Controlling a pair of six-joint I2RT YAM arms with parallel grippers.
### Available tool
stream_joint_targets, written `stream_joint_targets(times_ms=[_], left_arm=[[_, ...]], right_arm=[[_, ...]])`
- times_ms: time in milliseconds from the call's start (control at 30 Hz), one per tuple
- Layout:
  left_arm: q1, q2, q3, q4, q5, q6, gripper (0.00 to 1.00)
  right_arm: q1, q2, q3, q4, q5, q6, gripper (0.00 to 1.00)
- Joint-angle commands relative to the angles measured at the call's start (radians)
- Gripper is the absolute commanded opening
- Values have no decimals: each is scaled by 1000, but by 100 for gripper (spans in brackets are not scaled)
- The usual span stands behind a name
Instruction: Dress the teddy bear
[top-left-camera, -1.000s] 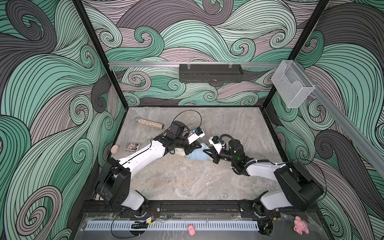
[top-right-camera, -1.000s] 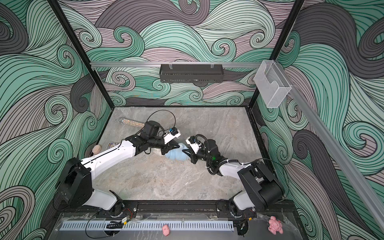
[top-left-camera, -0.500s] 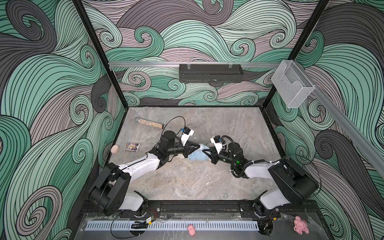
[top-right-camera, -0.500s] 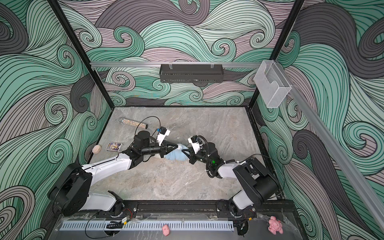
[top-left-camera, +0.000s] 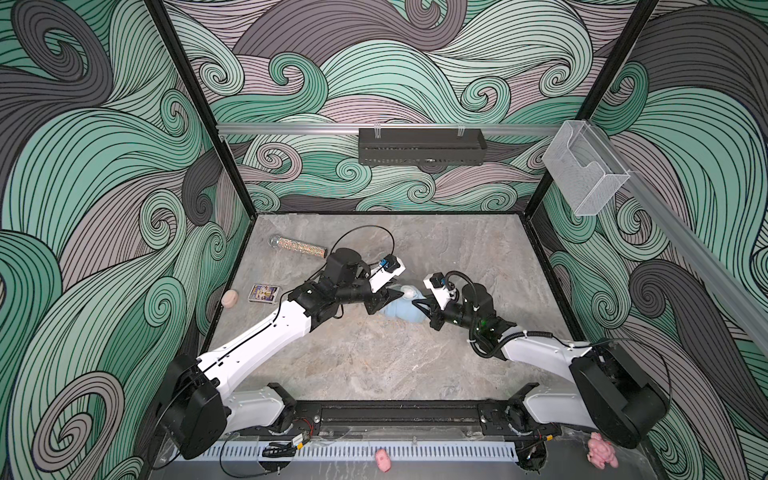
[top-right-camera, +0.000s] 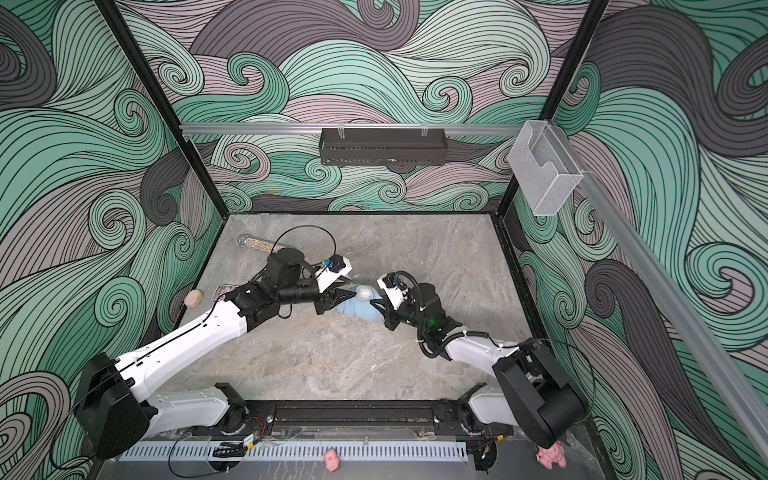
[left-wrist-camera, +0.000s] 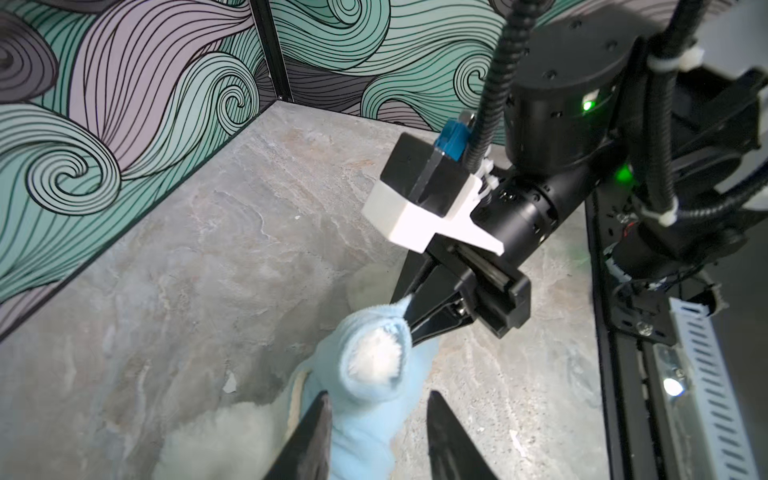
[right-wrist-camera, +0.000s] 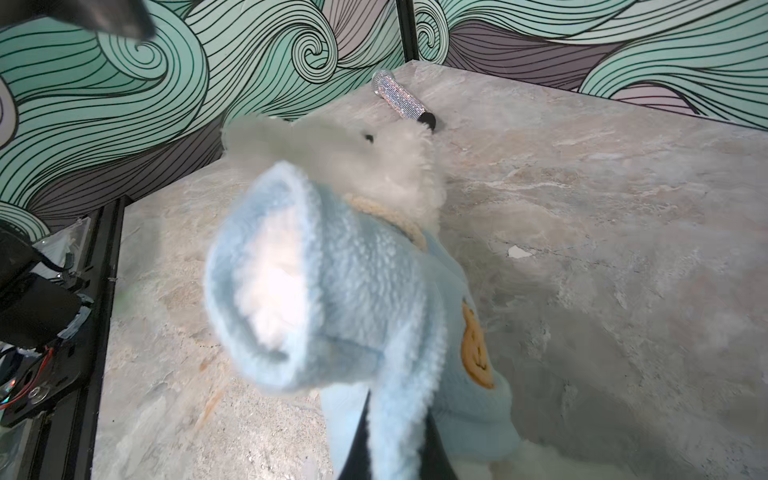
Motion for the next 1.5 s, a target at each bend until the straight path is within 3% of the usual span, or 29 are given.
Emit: stream_joint_targets(times_ms=[0,133,367,633,800,1167,1467], left_arm=[[-28,8,71,-140,-21,192,31],[-52,91,167,-252,-23,274,21],[-75,219,262,-352,-16,359,13],[-76,272,275,-327,-56,368,13],[-76,295,285,-316,-100,358,20],[-75,278,278,-261,-135,310,24],[-75,348,316,-332,-176,335,30]], right_arm=[[15,-25,-4,9,3,-58,0],[29,-15,-4,21,11,-54,0],[38,-10,-11,37,23,-47,0],[39,-15,-14,40,24,-44,0],[40,-13,-14,43,20,-41,0],[42,-15,-12,42,11,-42,0],[42,-15,-13,65,6,-30,0]])
